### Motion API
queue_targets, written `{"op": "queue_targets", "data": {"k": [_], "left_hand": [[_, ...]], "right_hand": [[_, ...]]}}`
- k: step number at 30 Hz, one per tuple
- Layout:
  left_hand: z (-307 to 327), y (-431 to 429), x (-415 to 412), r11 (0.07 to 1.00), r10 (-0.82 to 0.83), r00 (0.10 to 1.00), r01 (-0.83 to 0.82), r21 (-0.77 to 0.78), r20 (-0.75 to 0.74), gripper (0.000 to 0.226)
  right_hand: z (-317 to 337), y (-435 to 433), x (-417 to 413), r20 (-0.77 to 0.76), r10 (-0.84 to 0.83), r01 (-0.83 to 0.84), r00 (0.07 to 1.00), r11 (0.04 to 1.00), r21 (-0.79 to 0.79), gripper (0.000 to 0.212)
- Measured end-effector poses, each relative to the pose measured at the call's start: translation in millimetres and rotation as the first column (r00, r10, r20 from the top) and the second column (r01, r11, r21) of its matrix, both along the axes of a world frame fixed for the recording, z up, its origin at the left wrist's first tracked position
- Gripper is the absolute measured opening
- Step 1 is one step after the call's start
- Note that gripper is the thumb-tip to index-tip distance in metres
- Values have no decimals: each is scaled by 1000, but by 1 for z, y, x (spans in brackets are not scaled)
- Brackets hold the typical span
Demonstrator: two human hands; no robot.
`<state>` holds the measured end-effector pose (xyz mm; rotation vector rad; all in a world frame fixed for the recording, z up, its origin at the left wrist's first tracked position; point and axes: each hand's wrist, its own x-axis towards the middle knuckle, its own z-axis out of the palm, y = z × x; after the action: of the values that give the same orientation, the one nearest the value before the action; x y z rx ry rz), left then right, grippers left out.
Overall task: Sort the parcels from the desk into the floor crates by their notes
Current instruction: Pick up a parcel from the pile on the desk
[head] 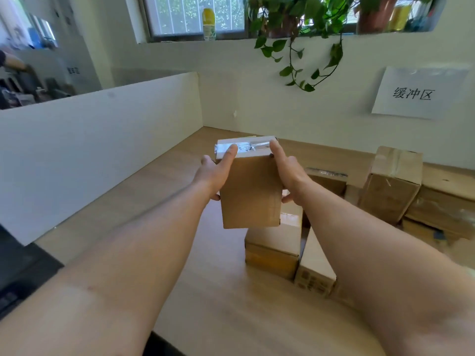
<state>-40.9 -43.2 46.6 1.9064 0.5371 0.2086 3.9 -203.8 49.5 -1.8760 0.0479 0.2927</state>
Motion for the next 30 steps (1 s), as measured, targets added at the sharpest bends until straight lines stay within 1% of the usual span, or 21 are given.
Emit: {"op": "queue_targets", "data": {"k": [1, 2, 4, 6, 7, 8, 10, 11, 12, 13, 15, 17, 19, 22, 25, 27, 29, 30], "left_hand": [[0, 9, -7, 999, 47, 999, -47, 2, -7, 82], [0, 19, -13, 996, 88, 996, -88, -2, -12, 80], [-2, 40, -27, 989, 148, 989, -148, -19, -15, 67], [-5, 61, -42, 984, 177, 984, -178, -33, -34, 50], [-6, 71, -50, 982, 184, 982, -186, -44, -45, 46], [-7, 80, -58, 979, 191, 980, -194, -59, -54, 46], [-8, 100, -75, 978, 186, 980, -192, -83, -67, 61], [-9, 109, -82, 981, 167, 983, -173, -84, -73, 71], [-10, 119, -91, 986, 142, 986, -148, -75, -83, 79], [-10, 130, -100, 991, 112, 989, -119, -63, -98, 84], [-11, 153, -118, 996, 62, 989, -69, -48, -131, 86], [-14, 179, -139, 998, 44, 986, -52, -45, -163, 83], [-18, 207, -161, 996, 56, 983, -67, -55, -177, 74], [-27, 245, -193, 988, 109, 976, -128, -88, -190, 51], [-40, 277, -220, 977, 152, 966, -179, -116, -211, 31], [-53, 301, -239, 966, 189, 948, -226, -125, -255, 31], [-67, 326, -262, 955, 232, 925, -276, -112, -301, 36], [-75, 339, -274, 952, 245, 916, -290, -100, -319, 38]], "right_hand": [[1, 8, -2, -14, 25, -25, 1000, 999, -20, 102], [1, 17, -4, -20, 52, -53, 998, 998, -40, 97], [1, 35, -7, -6, 104, -104, 995, 991, -81, 77], [-3, 54, -12, 11, 159, -158, 987, 984, -86, 57], [-5, 64, -17, 21, 183, -181, 983, 980, -84, 49], [-7, 74, -21, 27, 205, -202, 978, 976, -84, 41], [-8, 98, -31, 36, 253, -247, 967, 962, -115, 33], [-8, 107, -36, 41, 276, -268, 960, 953, -141, 35], [-7, 118, -41, 42, 305, -294, 951, 941, -165, 44], [-7, 129, -47, 34, 342, -330, 939, 925, -189, 57], [-5, 149, -61, 7, 437, -424, 899, 876, -231, 79], [-5, 174, -75, -12, 523, -507, 852, 819, -269, 82], [-8, 203, -88, -17, 577, -557, 817, 781, -283, 75], [-17, 248, -109, -60, 621, -613, 781, 745, -263, 59], [-32, 289, -131, -107, 654, -653, 749, 701, -287, 38], [-45, 317, -145, -142, 678, -683, 721, 663, -307, 30], [-62, 347, -161, -176, 704, -715, 688, 617, -330, 30], [-71, 361, -169, -194, 725, -737, 661, 576, -353, 28]]}}
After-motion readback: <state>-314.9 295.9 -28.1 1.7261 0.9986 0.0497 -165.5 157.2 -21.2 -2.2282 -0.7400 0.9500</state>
